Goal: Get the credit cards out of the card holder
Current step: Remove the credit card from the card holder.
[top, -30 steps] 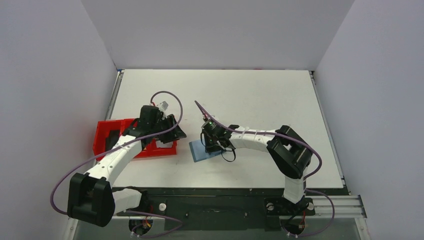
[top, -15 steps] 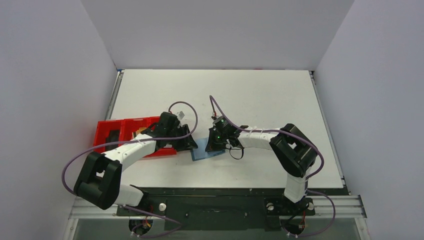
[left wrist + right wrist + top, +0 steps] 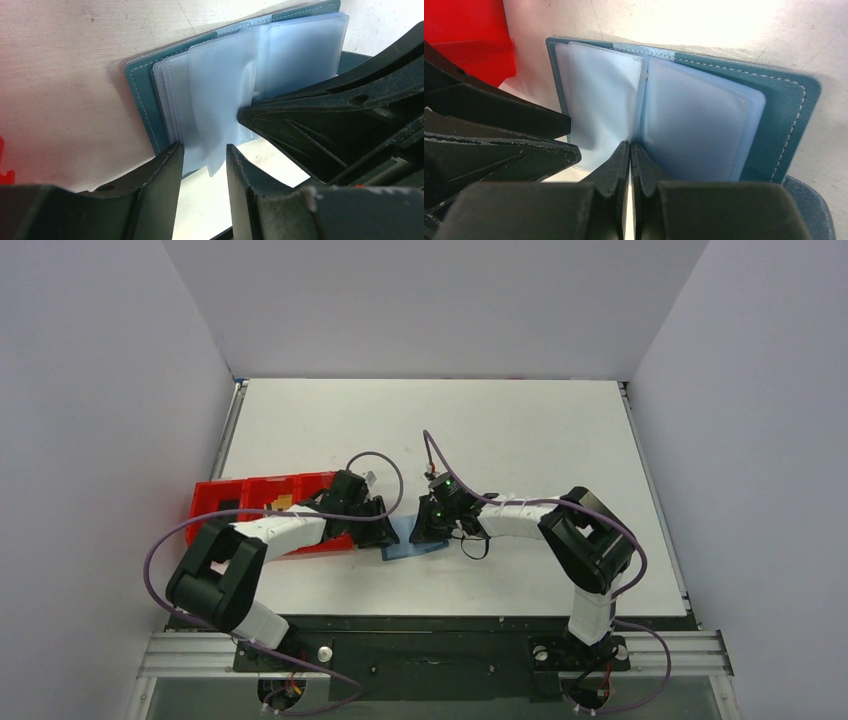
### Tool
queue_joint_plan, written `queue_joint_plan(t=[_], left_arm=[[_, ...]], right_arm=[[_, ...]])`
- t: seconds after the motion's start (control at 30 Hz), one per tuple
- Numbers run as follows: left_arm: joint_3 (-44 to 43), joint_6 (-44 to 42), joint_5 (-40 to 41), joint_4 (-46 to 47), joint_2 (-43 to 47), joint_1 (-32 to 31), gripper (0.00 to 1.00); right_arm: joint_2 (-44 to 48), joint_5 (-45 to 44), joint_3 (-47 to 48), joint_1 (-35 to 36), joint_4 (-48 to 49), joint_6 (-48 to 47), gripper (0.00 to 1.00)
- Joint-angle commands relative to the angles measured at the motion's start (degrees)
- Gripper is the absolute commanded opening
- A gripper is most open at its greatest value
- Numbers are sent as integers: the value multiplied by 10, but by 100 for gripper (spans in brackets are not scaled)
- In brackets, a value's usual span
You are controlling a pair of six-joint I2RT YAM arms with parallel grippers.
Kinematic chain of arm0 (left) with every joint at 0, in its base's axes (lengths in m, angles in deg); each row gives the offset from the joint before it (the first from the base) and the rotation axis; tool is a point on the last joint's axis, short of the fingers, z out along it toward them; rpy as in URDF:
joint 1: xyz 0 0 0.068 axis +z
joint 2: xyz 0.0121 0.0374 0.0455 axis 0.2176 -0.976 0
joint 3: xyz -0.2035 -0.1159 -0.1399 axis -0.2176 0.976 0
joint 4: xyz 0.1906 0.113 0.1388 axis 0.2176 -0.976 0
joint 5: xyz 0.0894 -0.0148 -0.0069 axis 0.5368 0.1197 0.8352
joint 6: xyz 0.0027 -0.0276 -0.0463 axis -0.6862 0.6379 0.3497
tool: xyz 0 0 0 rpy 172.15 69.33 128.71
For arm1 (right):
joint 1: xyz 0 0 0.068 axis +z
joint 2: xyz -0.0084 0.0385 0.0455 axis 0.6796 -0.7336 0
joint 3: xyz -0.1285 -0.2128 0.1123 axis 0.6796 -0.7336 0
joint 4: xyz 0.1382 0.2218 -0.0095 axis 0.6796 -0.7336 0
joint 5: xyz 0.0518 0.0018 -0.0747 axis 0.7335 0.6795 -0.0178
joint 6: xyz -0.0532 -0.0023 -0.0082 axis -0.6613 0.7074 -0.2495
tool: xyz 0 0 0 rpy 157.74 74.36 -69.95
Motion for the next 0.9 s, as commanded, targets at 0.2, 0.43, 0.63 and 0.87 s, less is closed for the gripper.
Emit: queue_joint_plan(t=[0.2,0.43,0.63,0.87], left_arm=[[-6,10,13,50,-35,-21,35],[-12,24,3,69,-45,-27,25],[-25,26,-6,74,-48,-29,12],[-30,30,-2,76,-53,-33,0]], right_arm=[[-32,-21,-24,3,-12,-5,0],[-31,-18,-26,3,-9,-5,0],[-30,-17,-26,2,-8,-5,0],[-21,-14,-26,-1,-6,-4,0]])
